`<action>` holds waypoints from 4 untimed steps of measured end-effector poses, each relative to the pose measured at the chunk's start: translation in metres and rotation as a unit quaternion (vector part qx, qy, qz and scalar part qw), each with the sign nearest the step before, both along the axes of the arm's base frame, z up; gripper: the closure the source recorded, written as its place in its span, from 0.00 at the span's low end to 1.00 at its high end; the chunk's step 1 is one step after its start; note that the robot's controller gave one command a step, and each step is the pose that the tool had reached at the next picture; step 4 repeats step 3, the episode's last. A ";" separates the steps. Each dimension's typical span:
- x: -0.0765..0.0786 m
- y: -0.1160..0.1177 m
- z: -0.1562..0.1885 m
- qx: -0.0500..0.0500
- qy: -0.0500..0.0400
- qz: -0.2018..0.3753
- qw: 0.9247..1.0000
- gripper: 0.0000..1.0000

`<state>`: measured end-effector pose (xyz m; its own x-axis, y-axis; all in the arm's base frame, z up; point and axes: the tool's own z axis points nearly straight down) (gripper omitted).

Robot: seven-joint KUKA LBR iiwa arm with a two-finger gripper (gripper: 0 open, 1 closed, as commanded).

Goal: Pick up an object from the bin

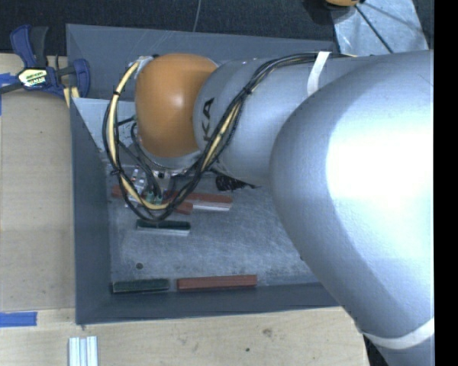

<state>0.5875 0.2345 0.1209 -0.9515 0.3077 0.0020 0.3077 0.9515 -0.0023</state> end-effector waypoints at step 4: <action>-0.001 -0.007 0.083 0.001 -0.002 -0.011 1.000 1.00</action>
Offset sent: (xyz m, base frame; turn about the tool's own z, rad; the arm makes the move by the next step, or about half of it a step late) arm 0.0246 -0.0170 0.0642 0.0260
